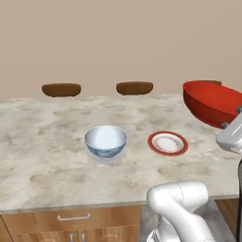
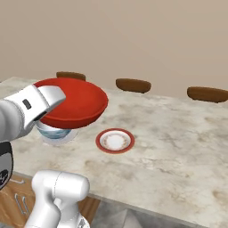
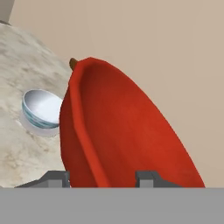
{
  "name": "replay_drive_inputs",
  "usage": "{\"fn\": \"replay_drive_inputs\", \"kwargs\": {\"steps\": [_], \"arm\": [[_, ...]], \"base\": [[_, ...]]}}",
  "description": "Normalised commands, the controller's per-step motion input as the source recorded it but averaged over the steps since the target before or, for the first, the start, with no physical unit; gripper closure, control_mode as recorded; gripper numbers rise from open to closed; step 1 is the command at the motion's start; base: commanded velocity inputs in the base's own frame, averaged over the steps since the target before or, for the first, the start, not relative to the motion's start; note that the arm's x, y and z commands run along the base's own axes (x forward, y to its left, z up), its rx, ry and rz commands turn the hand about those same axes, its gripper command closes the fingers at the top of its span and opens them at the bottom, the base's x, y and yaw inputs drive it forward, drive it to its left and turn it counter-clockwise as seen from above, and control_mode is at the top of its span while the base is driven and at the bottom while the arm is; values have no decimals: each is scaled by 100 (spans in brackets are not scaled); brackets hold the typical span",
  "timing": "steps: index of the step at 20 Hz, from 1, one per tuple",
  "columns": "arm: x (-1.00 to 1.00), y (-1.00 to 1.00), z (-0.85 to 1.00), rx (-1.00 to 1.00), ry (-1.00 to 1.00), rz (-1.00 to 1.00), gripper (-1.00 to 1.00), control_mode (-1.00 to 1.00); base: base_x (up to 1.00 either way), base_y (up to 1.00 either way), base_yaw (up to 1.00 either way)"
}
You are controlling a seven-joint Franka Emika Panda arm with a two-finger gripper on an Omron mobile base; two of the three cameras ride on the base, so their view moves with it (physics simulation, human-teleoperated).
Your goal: Move the bowls from the cabinet to the plates on the dining table.
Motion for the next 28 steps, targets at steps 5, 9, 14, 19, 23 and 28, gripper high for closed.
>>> {"fn": "replay_drive_inputs", "kwargs": {"steps": [5, 9, 14, 19, 23, 28], "arm": [[0, 0, 0, 0, 0, 0, 100, 100], [22, -14, 0, 0, 2, 0, 100, -100], [74, -60, -1, 0, 13, 5, 100, -100], [53, -47, -2, 0, 5, 12, 100, -100], [51, -32, 0, -3, 0, 25, 100, -100], [57, -20, -1, -15, 8, 29, 100, -100]], "base": [[0, 0, 0], [0, 0, 0], [0, 0, 0], [0, 0, 0], [0, 0, 0], [0, 0, 0]]}}
